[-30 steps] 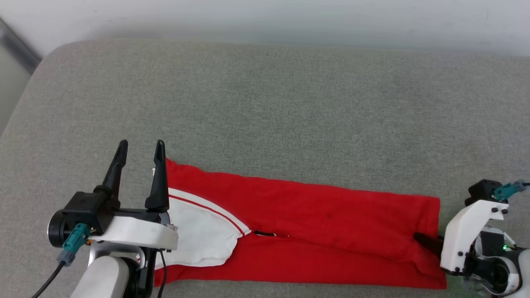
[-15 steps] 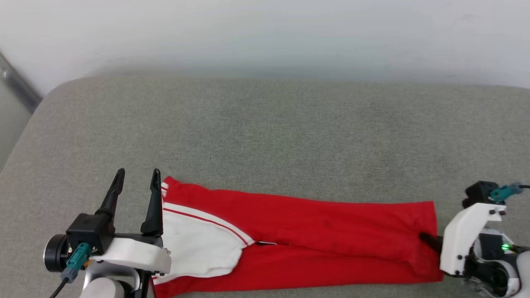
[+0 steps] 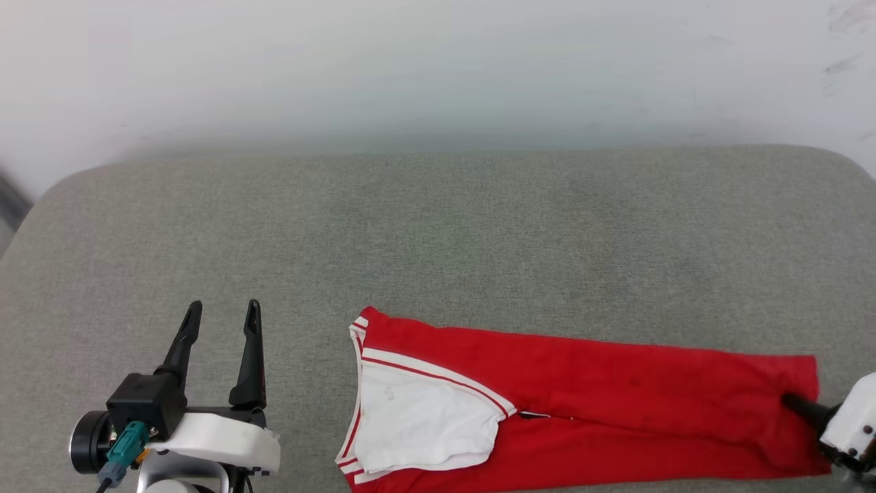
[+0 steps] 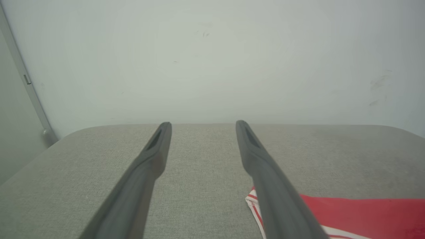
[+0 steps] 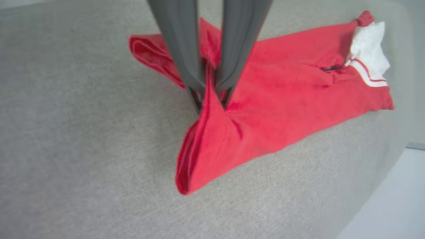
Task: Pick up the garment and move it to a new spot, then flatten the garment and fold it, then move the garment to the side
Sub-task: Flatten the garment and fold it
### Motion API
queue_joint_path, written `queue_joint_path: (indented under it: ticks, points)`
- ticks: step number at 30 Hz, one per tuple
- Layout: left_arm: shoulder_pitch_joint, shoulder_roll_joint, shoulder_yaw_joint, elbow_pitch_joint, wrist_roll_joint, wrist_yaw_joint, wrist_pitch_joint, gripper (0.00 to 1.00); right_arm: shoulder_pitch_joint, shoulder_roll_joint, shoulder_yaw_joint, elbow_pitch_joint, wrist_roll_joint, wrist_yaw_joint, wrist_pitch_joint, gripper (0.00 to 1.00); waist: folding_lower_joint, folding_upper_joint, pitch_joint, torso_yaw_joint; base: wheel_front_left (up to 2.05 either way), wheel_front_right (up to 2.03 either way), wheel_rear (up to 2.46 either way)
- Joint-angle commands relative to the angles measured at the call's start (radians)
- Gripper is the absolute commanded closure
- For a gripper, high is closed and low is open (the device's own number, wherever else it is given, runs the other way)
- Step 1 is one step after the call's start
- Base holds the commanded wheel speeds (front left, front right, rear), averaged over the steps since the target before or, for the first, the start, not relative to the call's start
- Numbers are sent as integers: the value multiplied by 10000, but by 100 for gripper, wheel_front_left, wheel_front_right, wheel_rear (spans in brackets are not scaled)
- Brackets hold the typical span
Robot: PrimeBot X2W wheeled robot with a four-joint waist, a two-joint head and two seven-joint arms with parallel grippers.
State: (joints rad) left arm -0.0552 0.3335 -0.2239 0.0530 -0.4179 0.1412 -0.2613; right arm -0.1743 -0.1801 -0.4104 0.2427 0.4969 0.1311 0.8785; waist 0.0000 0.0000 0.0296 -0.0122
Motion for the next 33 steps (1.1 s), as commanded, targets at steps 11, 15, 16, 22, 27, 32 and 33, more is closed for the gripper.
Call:
queue_joint_path:
  ticks: [11, 15, 16, 22, 27, 32, 33]
  points:
    - [98, 81, -126, -273, -12, 112, 190, 0, -809, 1302, -9, 1029, 5701, -6, 2075, 100, 0, 0, -75, 150, 0, 0, 0]
    - [-113, 73, -217, -207, 6, 26, 201, 0, -928, 1306, 1706, 1626, 7607, -6, 1362, 100, 0, 0, 77, 341, 0, 0, 0]
    - [-150, 62, -239, -198, 7, 23, 205, 0, -969, 1308, 2219, 1714, 7939, -6, 1158, 100, 0, 0, 119, 391, 0, 0, 0]
    - [-510, 32, -389, -113, 19, -91, 242, 0, -1462, 1307, 5508, 2133, 9276, -4, -235, 100, 0, 0, 511, 749, 0, 0, 0]
    - [-889, -31, -500, -58, 63, -215, 204, 0, -2226, 1299, 7718, 2425, 9690, -4, -1339, 100, 0, 0, 956, 1090, 0, 0, 0]
    - [-1186, -109, -554, -11, 97, -249, 140, 0, -3063, 1293, 8940, 2998, 9659, -6, -2142, 100, 0, 0, 1436, 1321, 0, 0, 0]
    - [-1224, -129, -558, 8, 87, -256, 123, 0, -3177, 1292, 9110, 3136, 9633, -4, -2258, 99, 0, 0, 1511, 1348, 0, 0, 0]
